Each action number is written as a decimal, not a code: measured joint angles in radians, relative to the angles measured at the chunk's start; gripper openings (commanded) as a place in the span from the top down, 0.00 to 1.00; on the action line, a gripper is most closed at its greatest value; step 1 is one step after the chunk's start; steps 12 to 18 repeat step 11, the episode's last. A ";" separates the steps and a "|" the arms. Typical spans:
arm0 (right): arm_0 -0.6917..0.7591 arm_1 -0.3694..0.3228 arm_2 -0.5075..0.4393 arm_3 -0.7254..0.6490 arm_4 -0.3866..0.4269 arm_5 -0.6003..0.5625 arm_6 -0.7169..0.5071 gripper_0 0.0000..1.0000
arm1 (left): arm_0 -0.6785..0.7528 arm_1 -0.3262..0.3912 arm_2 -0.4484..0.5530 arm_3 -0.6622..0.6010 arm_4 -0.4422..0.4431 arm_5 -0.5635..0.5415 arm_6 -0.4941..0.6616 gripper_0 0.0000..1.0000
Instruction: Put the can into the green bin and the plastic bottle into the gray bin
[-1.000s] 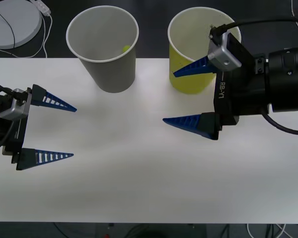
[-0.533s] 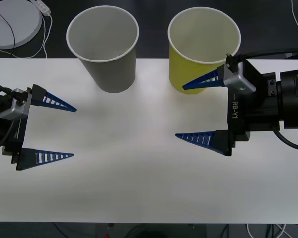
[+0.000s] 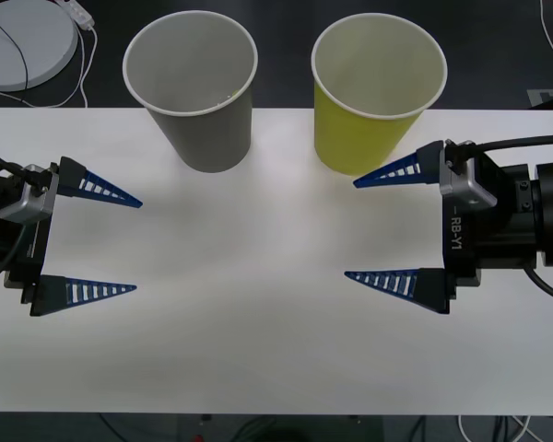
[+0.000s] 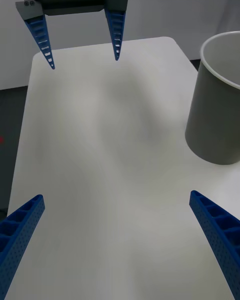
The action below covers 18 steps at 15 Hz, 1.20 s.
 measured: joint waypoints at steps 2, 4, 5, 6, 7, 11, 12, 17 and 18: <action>0.025 0.001 -0.012 -0.003 -0.004 0.000 0.021 0.00 | 0.000 0.000 0.000 0.000 0.000 0.000 0.000 0.00; 0.042 0.000 -0.020 -0.004 -0.007 -0.001 0.036 0.00 | 0.000 0.000 0.000 0.000 0.000 0.000 0.000 0.00; 0.049 0.000 -0.022 -0.004 -0.010 -0.001 0.042 0.00 | 0.000 0.000 0.000 0.000 0.000 0.000 0.000 0.00; 0.053 0.000 -0.024 -0.004 -0.012 0.000 0.046 0.00 | 0.000 0.000 0.000 0.000 0.000 0.000 0.000 0.00; 0.055 0.000 -0.025 -0.004 -0.012 -0.001 0.050 0.00 | 0.000 0.000 0.000 0.000 0.000 0.000 0.000 0.00; 0.056 0.001 -0.025 -0.002 -0.013 0.000 0.052 0.00 | 0.000 0.000 0.000 0.000 0.000 0.000 0.000 0.00; 0.056 0.001 -0.025 -0.002 -0.013 0.000 0.052 0.00 | 0.000 0.000 0.000 0.000 0.000 0.000 0.000 0.00; 0.056 0.001 -0.025 -0.002 -0.013 0.000 0.052 0.00 | 0.000 0.000 0.000 0.000 0.000 0.000 0.000 0.00; 0.056 0.001 -0.025 -0.002 -0.013 0.000 0.052 0.00 | 0.000 0.000 0.000 0.000 0.000 0.000 0.000 0.00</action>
